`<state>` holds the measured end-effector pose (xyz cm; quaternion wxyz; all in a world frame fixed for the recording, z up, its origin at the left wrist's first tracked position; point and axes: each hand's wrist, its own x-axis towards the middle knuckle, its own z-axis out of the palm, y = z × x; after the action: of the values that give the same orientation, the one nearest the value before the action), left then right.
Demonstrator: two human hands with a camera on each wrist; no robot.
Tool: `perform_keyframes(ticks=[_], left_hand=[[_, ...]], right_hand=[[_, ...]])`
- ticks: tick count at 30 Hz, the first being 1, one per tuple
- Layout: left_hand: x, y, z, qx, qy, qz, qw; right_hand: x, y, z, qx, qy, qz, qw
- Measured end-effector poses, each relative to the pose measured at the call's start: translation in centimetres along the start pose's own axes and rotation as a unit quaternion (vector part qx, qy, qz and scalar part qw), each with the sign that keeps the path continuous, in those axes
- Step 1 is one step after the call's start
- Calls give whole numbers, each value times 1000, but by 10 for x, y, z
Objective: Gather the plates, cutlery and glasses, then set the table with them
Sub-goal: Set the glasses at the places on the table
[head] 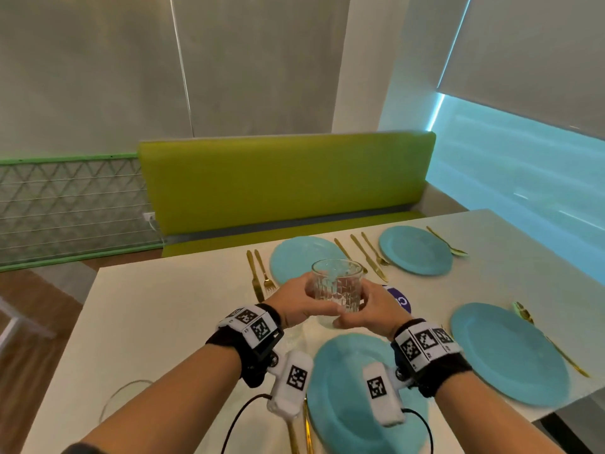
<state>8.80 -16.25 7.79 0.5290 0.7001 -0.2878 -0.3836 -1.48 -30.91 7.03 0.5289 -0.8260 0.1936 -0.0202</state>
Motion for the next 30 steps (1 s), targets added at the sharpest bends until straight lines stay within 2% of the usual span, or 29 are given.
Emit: perform_keyframes(ticks=[4, 8, 11, 15, 23, 30], left_hand=[[33, 9, 28, 5, -12, -1, 1000], [57, 9, 41, 89, 52, -50, 993], [69, 4, 44, 125, 81, -72, 986], [83, -1, 44, 160, 119, -99, 975], [104, -13, 52, 168, 139, -118, 969], [100, -20, 58, 159, 139, -123, 970]], right_hand=[[18, 33, -36, 3, 35, 30, 999], [42, 81, -72, -69, 106, 85, 988], [54, 113, -86, -115, 136, 156, 972], [68, 139, -88, -180, 122, 179, 960], [87, 165, -78, -147, 127, 189, 962], [86, 172, -83, -121, 129, 206, 962]])
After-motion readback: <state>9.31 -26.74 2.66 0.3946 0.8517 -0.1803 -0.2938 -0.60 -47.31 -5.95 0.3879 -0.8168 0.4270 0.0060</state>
